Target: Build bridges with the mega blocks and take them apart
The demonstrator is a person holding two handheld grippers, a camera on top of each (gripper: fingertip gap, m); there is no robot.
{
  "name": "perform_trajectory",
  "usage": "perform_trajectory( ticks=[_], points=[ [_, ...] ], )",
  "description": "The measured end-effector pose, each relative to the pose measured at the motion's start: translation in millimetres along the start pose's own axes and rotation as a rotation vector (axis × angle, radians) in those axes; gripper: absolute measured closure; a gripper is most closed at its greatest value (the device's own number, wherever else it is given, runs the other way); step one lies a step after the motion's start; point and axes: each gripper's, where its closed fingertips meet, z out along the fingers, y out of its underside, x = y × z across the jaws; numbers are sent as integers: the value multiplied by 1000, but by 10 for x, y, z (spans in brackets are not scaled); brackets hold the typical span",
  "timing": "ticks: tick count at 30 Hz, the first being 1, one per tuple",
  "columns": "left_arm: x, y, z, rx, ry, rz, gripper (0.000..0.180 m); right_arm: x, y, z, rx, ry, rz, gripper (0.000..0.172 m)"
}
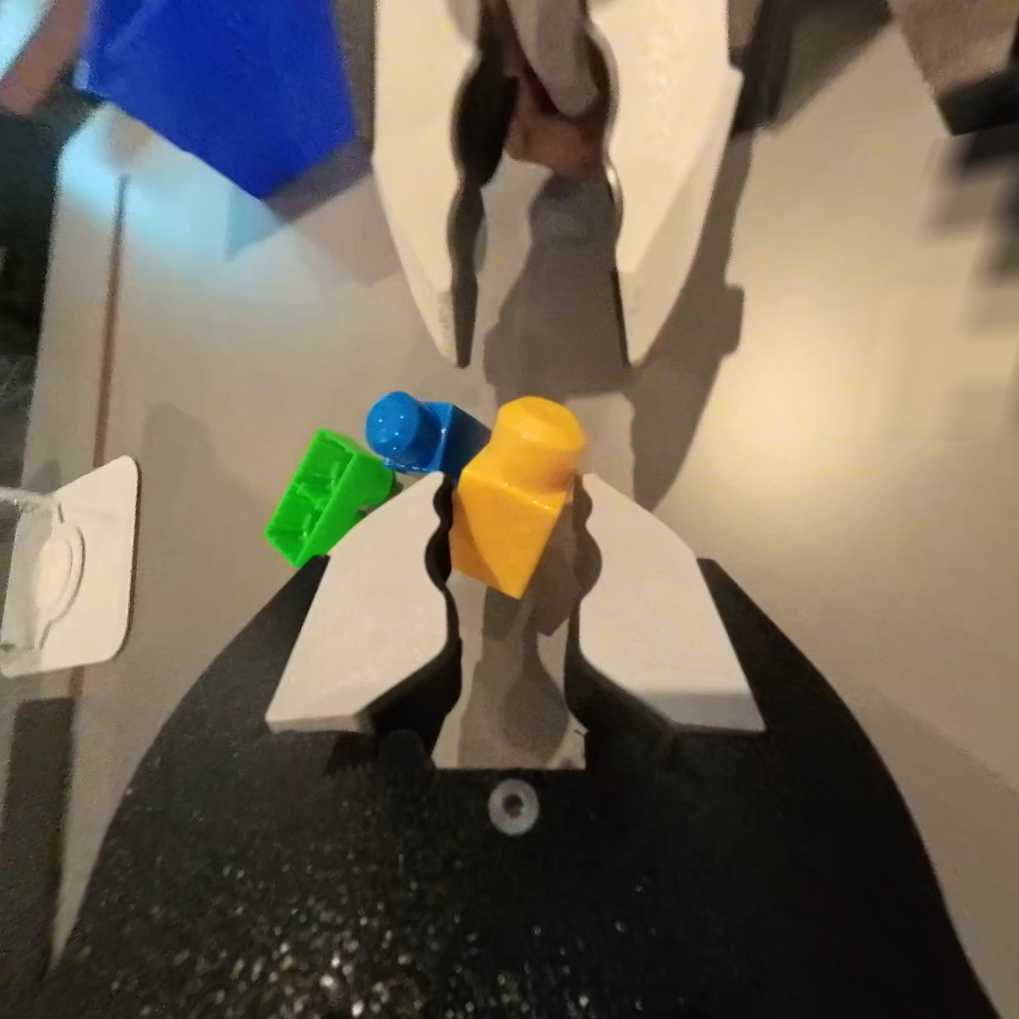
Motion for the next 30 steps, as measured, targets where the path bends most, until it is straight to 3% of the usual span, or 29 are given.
perform_trajectory(
  ticks=[3, 7, 12, 28, 30],
  points=[
    [29, -44, -44, 84, -62, -124, 139, -34, -116, 75, 13, 23, -72, 130],
    [76, -171, -117, 231, -43, -287, 140, -11, -150, 135, -3, 80, -190, 133],
    [54, -243, -228, 346, -20, -380, 140, -29, -225, 136, 25, 40, -180, 138],
    [137, 312, -199, 145, 0, -402, 127, 79, 170, 520, -398, -229, -172, 143],
    [138, 318, -198, 149, 1, -407, 127, 74, 205, 560, -416, -233, -189, 137]
  ],
)
